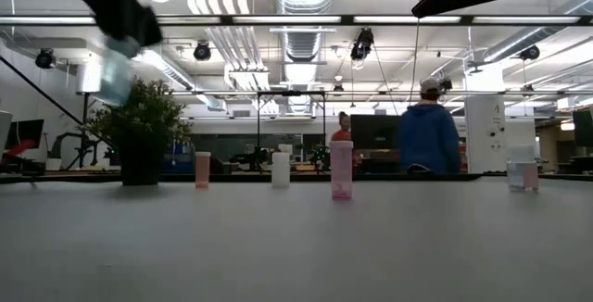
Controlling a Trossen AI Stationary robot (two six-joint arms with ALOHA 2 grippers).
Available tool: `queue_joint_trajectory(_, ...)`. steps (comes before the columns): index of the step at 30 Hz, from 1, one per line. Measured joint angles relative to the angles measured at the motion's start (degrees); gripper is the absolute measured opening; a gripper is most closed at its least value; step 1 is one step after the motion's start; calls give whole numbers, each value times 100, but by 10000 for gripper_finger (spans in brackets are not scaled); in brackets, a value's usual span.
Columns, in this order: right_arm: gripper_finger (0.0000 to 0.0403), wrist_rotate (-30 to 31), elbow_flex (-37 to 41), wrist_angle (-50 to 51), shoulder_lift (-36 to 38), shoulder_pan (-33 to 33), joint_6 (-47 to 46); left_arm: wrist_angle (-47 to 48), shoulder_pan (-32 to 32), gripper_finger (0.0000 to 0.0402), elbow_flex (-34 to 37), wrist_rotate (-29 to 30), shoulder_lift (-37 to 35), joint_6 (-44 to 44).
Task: Pick and place medicine bottles into bin by pill shape (circle, oval)
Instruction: Put the blue tablet bottle into the gray bin
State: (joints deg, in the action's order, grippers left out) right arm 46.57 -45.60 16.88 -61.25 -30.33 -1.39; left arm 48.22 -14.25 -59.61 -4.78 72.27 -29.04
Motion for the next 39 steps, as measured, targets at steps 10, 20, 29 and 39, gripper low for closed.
queue_joint_trajectory(10,130,0,2,-2,0,0,-46,1332,-2457,95,-476,217,-22,-2636)
queue_joint_trajectory(20,130,0,4,-85,0,0,-48,1747,-3873,95,-399,946,-26,-3510)
queue_joint_trajectory(29,130,-1,9,-92,0,0,-105,1997,-4271,95,246,1344,-35,-3521)
queue_joint_trajectory(39,130,-2,9,-92,0,0,-159,1957,-4276,95,950,1681,-79,-3774)
